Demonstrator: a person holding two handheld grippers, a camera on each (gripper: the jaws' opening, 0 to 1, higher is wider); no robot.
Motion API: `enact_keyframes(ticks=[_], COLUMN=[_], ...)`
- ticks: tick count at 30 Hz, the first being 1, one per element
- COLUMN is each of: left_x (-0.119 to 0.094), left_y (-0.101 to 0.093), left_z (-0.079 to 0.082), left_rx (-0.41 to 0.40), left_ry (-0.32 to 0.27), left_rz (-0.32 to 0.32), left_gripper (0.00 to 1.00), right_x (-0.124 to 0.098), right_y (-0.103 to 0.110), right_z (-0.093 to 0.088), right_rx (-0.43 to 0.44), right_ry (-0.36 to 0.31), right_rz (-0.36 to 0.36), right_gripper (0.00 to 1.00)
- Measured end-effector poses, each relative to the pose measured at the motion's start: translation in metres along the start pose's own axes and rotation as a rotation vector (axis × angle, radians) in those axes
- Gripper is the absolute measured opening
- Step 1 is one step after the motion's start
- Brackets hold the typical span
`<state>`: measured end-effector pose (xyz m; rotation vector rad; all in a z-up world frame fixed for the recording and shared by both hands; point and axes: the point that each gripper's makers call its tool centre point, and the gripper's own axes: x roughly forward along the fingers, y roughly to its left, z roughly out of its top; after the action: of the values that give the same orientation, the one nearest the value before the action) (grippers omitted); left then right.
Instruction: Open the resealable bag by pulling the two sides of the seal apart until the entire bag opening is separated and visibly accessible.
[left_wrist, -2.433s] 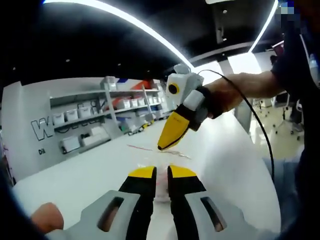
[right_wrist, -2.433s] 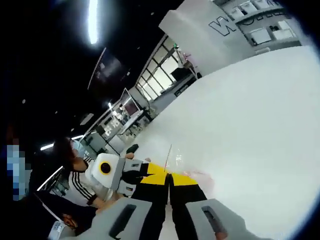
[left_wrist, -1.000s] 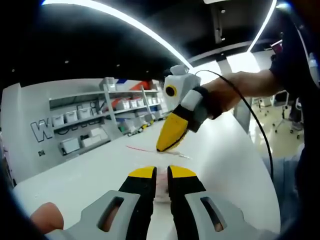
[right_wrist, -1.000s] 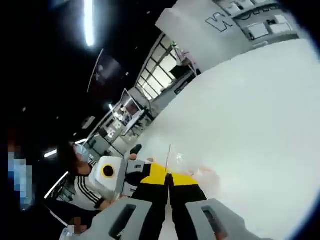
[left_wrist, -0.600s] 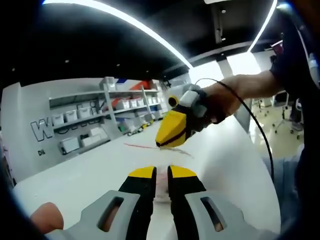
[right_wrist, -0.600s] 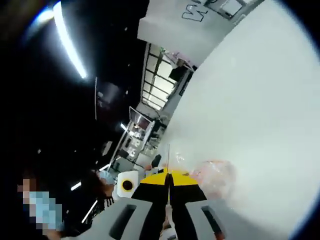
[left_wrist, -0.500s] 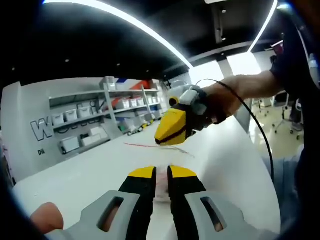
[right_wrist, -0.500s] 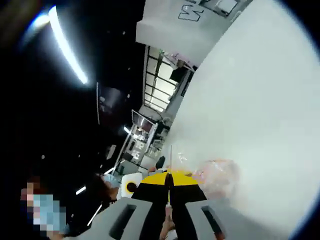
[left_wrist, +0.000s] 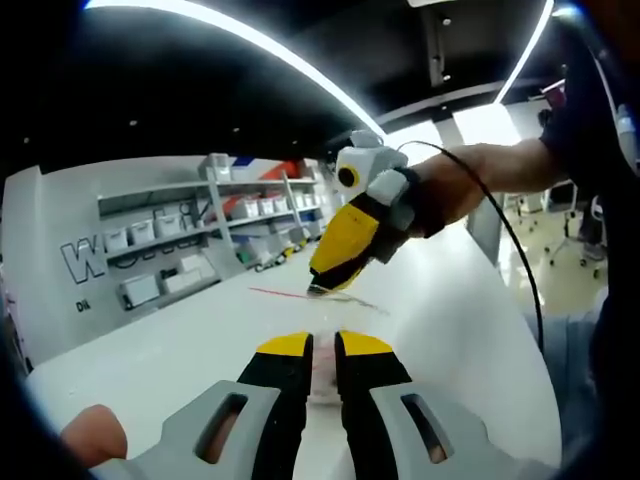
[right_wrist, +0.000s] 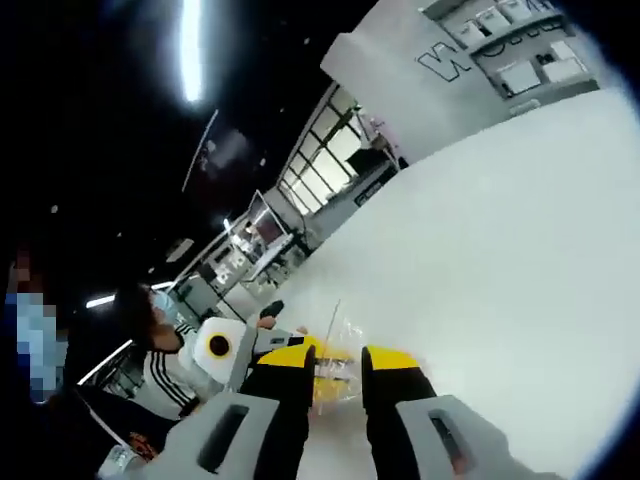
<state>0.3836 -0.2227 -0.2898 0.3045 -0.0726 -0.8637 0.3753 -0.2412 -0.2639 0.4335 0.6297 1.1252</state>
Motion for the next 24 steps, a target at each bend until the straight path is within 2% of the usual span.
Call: enact_keyframes(ticks=[9,12,24], left_x=[0.0,0.0,0.0], left_y=[-0.001,0.0,0.0], left_z=[0.0,0.0,0.0], left_rx=[0.008,0.006,0.004], left_ry=[0.0,0.001,0.001], left_rz=[-0.002,-0.001,-0.002], left_gripper=[0.1,0.1,0.1], right_x=[0.009,0.007,0.0], right_y=[-0.006,-0.005,-0.017], right_z=[-0.004,-0.002,0.005], right_rx=[-0.108,-0.105,-0.108], right_ry=[0.055,0.048,0.047], right_rz=[-0.057,-0.048,-0.064], right_gripper=[0.14,0.08,0.06])
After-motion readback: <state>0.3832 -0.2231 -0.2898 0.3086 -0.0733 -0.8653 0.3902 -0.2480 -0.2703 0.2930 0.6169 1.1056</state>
